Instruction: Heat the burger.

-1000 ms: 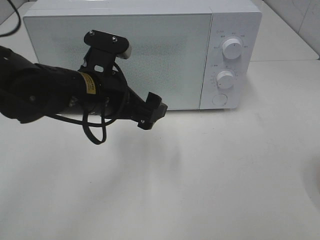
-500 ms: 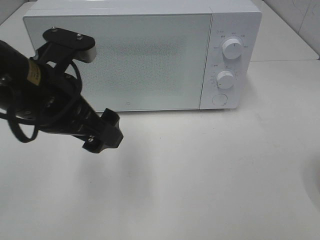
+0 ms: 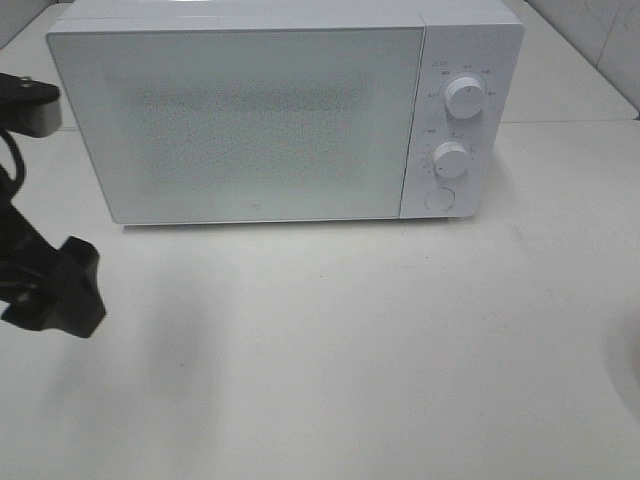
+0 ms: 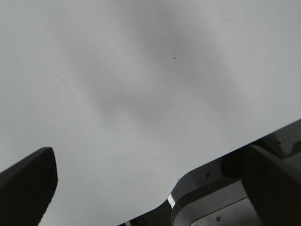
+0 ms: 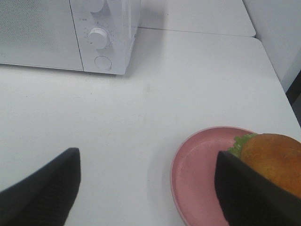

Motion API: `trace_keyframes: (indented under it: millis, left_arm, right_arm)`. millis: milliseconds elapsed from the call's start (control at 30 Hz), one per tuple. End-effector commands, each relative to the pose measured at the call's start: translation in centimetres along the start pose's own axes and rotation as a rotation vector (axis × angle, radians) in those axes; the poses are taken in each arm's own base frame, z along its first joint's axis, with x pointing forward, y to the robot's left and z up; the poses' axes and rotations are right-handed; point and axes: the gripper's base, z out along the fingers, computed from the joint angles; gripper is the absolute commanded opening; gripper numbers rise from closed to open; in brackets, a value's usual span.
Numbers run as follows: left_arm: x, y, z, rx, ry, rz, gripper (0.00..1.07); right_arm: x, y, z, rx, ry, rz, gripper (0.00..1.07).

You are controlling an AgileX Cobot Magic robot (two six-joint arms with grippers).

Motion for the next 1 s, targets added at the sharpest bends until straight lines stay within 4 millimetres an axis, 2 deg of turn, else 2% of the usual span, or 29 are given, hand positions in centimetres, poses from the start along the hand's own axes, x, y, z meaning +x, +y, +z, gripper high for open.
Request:
trace_keyframes:
  millis: [33,67,100,133,200,233,300,333,367,400,467,600,667,767,833,867,1000]
  left_arm:
    - [1.3,3.3,0.0,-0.010,0.049,-0.123,1.00]
    - [1.3,3.3,0.0,-0.010,0.049,-0.123,1.00]
    - [2.1,4.5,-0.1,0.004,0.064,-0.166,1.00]
    - [2.1,4.5,-0.1,0.004,0.064,-0.166,1.00]
    - [3.5,6.1,-0.4,0.007,0.060,-0.239,1.00]
    - [3.5,6.1,-0.4,0.007,0.060,-0.239,1.00]
    - [5.0,7.7,-0.9,-0.012,0.045,-0.351,1.00]
    - [5.0,7.7,-0.9,-0.012,0.045,-0.351,1.00]
    - [5.9,8.3,-1.5,-0.019,0.030,-0.413,1.00]
    - [5.9,8.3,-1.5,-0.019,0.030,-0.413,1.00]
    - [7.2,8.7,-2.3,-0.041,0.000,-0.454,1.00]
    - [8.3,8.3,-3.0,-0.066,-0.039,-0.444,1.00]
    - [9.8,7.7,-3.4,-0.077,-0.067,-0.437,1.00]
    - [10.8,7.2,-3.6,-0.084,-0.101,-0.434,1.00]
    - [12.1,6.6,-3.9,-0.103,-0.180,-0.419,1.00]
    - [12.1,6.6,-3.9,-0.103,-0.180,-0.419,1.00]
    - [13.8,5.6,-5.7,-0.135,-0.334,-0.369,1.00]
  right_arm:
    - [0.1,0.0,-0.4,0.005,-0.034,0.000,0.75]
    - [0.1,0.0,-0.4,0.005,-0.034,0.000,0.75]
    - [0.1,0.0,-0.4,0.005,-0.034,0.000,0.75]
    - [0.1,0.0,-0.4,0.005,-0.034,0.000,0.75]
    - [0.1,0.0,-0.4,0.005,-0.034,0.000,0.75]
    - [0.1,0.0,-0.4,0.005,-0.034,0.000,0.75]
    - [0.1,0.0,-0.4,0.005,-0.034,0.000,0.75]
    - [0.1,0.0,-0.4,0.005,-0.034,0.000,0.75]
    - [0.1,0.0,-0.4,0.005,-0.034,0.000,0.75]
    - [0.1,0.0,-0.4,0.005,-0.034,0.000,0.75]
    - [0.1,0.0,-0.4,0.005,-0.034,0.000,0.75]
    - [0.1,0.0,-0.4,0.005,-0.034,0.000,0.75]
    - [0.1,0.0,-0.4,0.005,-0.034,0.000,0.75]
    - [0.1,0.0,-0.4,0.005,-0.034,0.000,0.75]
    - [0.1,0.0,-0.4,0.005,-0.034,0.000,0.75]
    - [0.1,0.0,-0.4,0.005,-0.034,0.000,0.75]
    - [0.1,0.0,-0.4,0.005,-0.034,0.000,0.75]
